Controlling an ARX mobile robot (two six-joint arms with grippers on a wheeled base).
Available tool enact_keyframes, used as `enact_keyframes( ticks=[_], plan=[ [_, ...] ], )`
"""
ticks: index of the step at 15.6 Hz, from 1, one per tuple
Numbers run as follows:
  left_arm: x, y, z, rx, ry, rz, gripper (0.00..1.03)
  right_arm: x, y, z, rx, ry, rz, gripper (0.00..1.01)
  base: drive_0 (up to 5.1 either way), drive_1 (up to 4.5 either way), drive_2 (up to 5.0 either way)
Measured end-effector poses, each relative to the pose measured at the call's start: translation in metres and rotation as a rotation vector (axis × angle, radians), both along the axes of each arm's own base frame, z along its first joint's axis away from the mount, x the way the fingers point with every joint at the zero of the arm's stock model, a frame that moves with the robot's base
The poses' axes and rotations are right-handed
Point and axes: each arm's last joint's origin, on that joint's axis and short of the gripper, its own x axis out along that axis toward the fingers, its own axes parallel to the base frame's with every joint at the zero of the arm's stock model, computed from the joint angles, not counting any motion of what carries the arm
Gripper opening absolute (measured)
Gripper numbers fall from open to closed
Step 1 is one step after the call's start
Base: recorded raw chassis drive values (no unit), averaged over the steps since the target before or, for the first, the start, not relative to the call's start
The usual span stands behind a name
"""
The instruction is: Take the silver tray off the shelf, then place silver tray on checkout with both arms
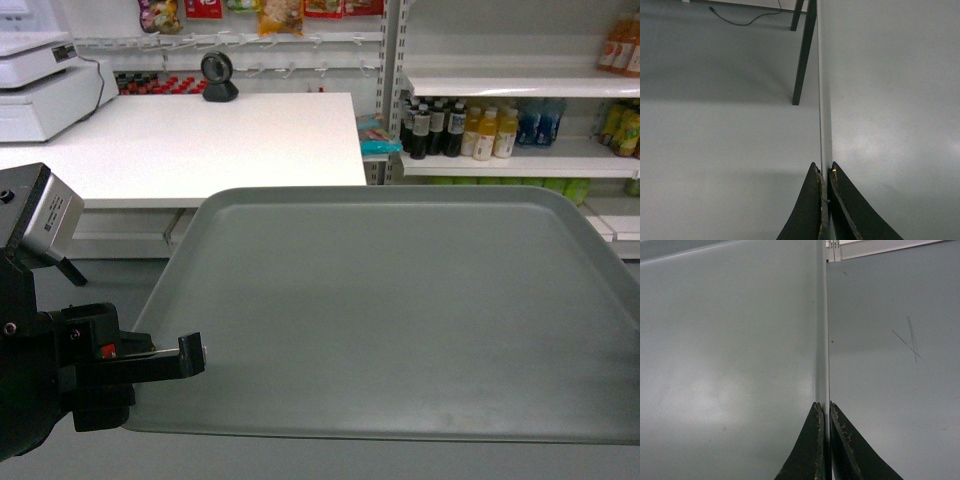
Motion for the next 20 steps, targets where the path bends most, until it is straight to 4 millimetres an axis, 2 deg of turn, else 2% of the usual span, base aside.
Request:
enact_keyframes(
  ticks=[19,20],
  plan=[
    [0.0,0.0,0.0,0.0,0.0,0.0,0.02,0.0001,0.0,0.0001,0.0,-0.001,0.0,0.02,-4.9,2.44,2.4],
    [0.0,0.0,0.0,0.0,0.0,0.0,0.02,0.0,0.0,0.0,0.0,0.0,0.0,0.02,0.0,0.0,0.0]
  ],
)
